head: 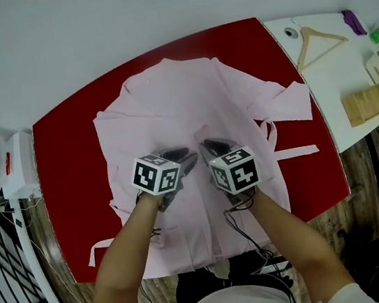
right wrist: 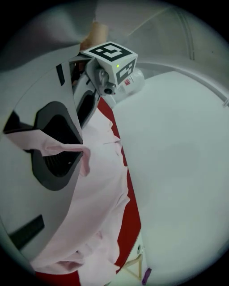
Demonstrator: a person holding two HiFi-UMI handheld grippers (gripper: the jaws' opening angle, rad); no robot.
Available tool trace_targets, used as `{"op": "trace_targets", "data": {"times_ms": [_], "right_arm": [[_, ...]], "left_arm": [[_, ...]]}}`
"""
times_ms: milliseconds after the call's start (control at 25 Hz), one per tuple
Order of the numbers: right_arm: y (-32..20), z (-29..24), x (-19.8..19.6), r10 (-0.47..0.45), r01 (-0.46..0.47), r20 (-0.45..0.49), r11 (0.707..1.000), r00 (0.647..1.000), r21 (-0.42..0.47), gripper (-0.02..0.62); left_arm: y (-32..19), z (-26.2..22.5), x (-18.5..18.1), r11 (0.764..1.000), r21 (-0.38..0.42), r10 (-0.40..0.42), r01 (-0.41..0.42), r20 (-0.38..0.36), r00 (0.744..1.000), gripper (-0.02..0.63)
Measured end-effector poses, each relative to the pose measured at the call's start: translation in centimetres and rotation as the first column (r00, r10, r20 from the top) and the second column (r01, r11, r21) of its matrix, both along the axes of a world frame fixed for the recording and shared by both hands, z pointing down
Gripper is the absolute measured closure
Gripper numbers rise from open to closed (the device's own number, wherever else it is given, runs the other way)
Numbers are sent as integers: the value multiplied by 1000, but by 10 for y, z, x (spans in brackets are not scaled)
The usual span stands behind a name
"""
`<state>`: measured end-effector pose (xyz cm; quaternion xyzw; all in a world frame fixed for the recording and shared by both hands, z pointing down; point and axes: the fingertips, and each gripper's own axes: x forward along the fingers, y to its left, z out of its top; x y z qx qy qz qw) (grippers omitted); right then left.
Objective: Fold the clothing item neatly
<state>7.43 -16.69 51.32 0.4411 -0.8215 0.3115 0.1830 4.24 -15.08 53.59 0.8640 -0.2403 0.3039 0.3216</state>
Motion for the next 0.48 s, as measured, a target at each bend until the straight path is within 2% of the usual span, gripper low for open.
{"op": "trace_targets", "data": {"times_ms": [160, 280, 360, 480], "right_arm": [[-15, 9, -21, -88, 87, -15, 995, 996, -42, 566], [-19, 25, -23, -126, 117, -112, 989, 986, -87, 566], [-20, 35, -17, -122, 104, -172, 988, 978, -110, 568], [-19, 38, -5, -60, 39, -148, 989, 987, -142, 569]], "left_arm": [[17, 8, 1, 997, -7, 73, -73, 38, 997, 476], [27, 16, 3, 994, -11, 108, -107, 66, 992, 476], [30, 20, 4, 994, -18, 111, -110, 72, 991, 476], [30, 25, 5, 994, -30, 106, -104, 81, 991, 476]]}}
